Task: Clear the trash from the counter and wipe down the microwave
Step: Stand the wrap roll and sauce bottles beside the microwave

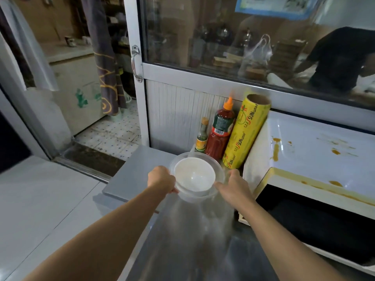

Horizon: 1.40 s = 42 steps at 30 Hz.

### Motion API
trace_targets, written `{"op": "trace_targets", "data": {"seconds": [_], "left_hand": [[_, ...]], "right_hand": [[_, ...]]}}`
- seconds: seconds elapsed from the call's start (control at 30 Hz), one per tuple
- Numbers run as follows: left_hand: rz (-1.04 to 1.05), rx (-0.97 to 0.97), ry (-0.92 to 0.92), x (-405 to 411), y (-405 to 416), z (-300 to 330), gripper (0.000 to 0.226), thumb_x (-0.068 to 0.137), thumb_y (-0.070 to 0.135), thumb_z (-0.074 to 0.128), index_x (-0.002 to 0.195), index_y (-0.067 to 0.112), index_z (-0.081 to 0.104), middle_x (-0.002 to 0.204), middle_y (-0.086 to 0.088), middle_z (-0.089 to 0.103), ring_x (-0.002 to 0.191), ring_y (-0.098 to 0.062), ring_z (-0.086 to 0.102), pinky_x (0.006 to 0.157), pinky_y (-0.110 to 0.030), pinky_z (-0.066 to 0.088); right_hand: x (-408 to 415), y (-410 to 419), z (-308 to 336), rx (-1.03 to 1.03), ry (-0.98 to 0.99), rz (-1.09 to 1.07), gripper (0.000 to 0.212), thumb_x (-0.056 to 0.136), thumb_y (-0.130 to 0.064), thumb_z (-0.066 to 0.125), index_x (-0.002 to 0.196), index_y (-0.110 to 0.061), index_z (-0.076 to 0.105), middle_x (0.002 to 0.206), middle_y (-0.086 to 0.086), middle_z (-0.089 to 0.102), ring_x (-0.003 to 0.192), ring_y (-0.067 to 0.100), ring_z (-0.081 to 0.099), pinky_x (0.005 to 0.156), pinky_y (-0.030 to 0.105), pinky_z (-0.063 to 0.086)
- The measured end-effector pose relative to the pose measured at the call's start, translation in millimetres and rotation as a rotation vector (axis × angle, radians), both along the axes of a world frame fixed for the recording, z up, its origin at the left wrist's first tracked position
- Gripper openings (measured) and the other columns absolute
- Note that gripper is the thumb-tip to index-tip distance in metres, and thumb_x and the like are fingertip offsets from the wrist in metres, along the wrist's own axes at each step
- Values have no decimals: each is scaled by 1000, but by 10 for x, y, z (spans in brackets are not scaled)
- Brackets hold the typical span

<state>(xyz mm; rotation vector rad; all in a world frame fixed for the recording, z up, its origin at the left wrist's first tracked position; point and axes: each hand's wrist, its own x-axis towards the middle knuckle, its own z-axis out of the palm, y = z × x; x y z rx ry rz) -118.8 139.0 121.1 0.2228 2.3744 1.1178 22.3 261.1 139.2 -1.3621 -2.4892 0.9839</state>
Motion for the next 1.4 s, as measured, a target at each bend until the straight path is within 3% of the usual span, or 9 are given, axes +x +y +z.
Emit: {"op": "trace_targets", "data": {"seconds": [0.1,0.2,0.3,0.6,0.87,1.07,1.13,1.23,1.4], "left_hand": [[-35,12,-15,-254,202,-137,15,83,-7,55,73,4,55,48,-7,60,73,-32,72,75,-41,59],[-72,16,-31,-458,406,-280,14,83,-7,54,76,5,58,42,-4,61,70,-31,72,74,-40,60],[-49,41,-58,-605,610,-387,14,83,-7,52,80,6,58,61,-9,61,67,-33,71,72,-42,60],[-81,5,-71,-877,1016,-649,17,71,-7,59,76,9,59,79,-17,68,75,-35,70,70,-43,60],[-83,4,-82,-990,1134,-774,21,71,-5,64,75,14,55,79,-12,65,79,-34,69,74,-44,59],[-72,51,-108,-957,1115,-810,17,86,7,57,102,9,57,81,-10,67,59,-22,68,63,-33,59],[-89,54,-119,-920,1075,-808,23,89,14,57,112,10,54,94,-11,67,65,-22,69,61,-32,57],[-131,14,-119,-841,998,-770,39,90,24,60,125,15,45,110,-10,60,87,-26,68,78,-39,58],[-164,-42,-73,-692,840,-612,55,88,31,63,134,13,39,125,-13,54,108,-31,58,91,-40,52]], "right_hand": [[-196,139,-83,-23,7,-57,57,85,-29,66,129,-6,39,129,14,51,114,30,52,82,29,40],[-348,277,-170,-34,18,-99,62,84,-29,67,134,-7,36,133,12,49,118,29,51,85,29,40],[-462,387,-233,-26,6,-119,65,85,-28,67,137,-7,34,135,11,47,121,27,49,88,28,39],[-655,580,-394,-22,-6,-155,57,86,-26,65,132,-4,39,128,11,52,116,26,51,77,21,34],[-738,628,-482,-45,-30,-166,67,85,-29,66,139,-7,32,136,12,42,124,27,44,92,27,37],[-714,605,-488,-64,-26,-173,66,85,-28,66,138,-8,32,137,11,41,124,26,44,93,28,37],[-708,584,-474,-61,-13,-173,65,84,-27,66,137,-8,34,135,11,42,122,26,45,88,25,35],[-690,528,-423,-47,6,-171,64,84,-26,67,136,-8,36,134,11,44,121,26,46,83,23,32],[-560,388,-299,-66,28,-163,69,82,-31,68,138,-11,33,137,10,43,123,26,45,96,32,39]]}}
